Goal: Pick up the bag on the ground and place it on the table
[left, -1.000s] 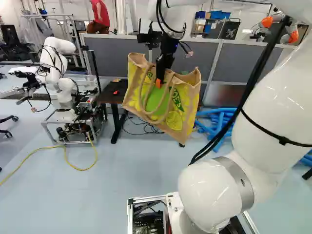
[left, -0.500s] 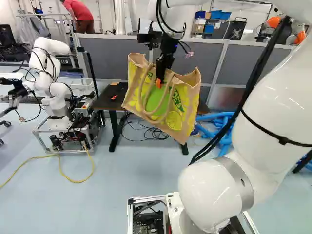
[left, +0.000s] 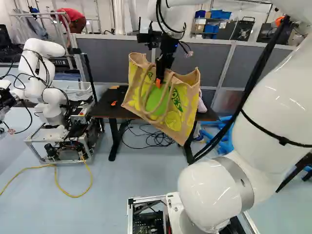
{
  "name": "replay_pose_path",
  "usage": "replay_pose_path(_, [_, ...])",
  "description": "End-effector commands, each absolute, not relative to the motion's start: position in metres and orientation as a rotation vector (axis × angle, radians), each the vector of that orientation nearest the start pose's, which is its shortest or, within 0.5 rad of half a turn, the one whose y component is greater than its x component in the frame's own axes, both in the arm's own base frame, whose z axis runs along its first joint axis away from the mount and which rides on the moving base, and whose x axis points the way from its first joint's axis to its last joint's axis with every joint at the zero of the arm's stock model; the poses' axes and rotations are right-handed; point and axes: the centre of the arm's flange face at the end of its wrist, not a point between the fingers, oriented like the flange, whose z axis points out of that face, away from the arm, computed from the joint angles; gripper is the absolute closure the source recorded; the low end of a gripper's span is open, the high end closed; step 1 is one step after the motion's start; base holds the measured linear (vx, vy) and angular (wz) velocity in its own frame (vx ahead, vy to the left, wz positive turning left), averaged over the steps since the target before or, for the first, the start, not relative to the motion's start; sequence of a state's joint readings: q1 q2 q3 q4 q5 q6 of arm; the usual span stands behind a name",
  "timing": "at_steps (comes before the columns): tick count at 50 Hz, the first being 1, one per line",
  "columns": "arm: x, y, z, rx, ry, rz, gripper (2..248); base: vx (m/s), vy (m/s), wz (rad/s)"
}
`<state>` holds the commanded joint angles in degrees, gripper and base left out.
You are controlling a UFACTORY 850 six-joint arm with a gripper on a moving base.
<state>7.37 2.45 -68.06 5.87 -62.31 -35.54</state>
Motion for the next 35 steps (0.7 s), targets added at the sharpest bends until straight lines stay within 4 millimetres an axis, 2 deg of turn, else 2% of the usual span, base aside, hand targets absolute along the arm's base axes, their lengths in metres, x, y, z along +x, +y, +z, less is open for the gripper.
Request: replay_pose_path(35, [0.4432,0.0656,0.6643,-2.885,-1.066,-0.249,228,0.204,0.052,-0.012])
